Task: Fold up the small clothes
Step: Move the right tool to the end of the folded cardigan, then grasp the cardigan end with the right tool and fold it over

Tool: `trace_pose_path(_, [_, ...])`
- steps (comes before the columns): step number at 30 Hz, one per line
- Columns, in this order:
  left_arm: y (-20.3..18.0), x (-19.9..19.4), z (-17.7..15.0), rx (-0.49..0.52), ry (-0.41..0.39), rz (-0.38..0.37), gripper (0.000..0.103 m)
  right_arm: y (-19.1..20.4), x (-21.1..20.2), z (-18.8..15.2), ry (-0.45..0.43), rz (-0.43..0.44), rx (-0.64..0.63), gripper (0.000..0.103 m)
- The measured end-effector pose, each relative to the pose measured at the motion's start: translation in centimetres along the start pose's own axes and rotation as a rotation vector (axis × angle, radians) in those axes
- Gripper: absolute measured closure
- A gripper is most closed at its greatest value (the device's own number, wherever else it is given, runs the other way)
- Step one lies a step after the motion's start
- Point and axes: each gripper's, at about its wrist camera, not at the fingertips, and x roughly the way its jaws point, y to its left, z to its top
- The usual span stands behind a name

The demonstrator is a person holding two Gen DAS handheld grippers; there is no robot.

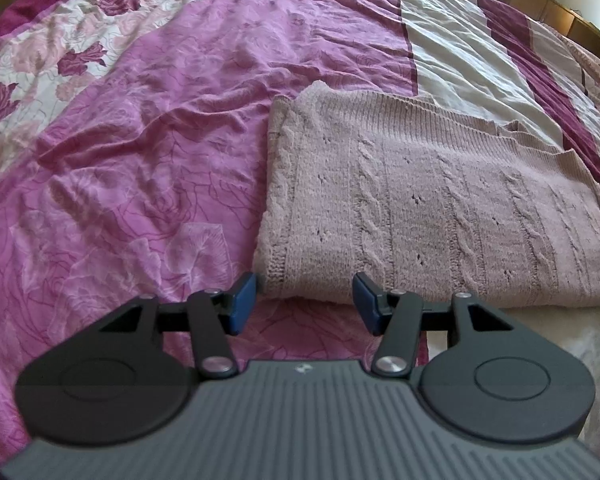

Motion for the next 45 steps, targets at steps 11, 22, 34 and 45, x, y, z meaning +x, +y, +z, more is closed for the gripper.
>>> trace_pose_path(11, [0.2,-0.2,0.0,-0.007,0.016,-0.008,0.048,1.4,0.1,0.3,-0.016,-0.063,-0.143,0.070])
trace_pose_path(22, [0.9,-0.6,-0.2,0.004,0.008,0.012,0.048,5.9,-1.2,0.2,-0.075,-0.040,-0.265,0.078])
trace_pose_path(34, [2.3,-0.8,0.3,-0.015,-0.013,0.007,0.048,11.8,-1.8,-1.1,-0.087,0.035,-0.358,0.085])
trace_pose_path(45, [4.7,-1.2,0.7,-0.065,-0.030,0.018,0.048,18.0,-1.7,-5.4,-0.080,0.145,-0.474,0.087])
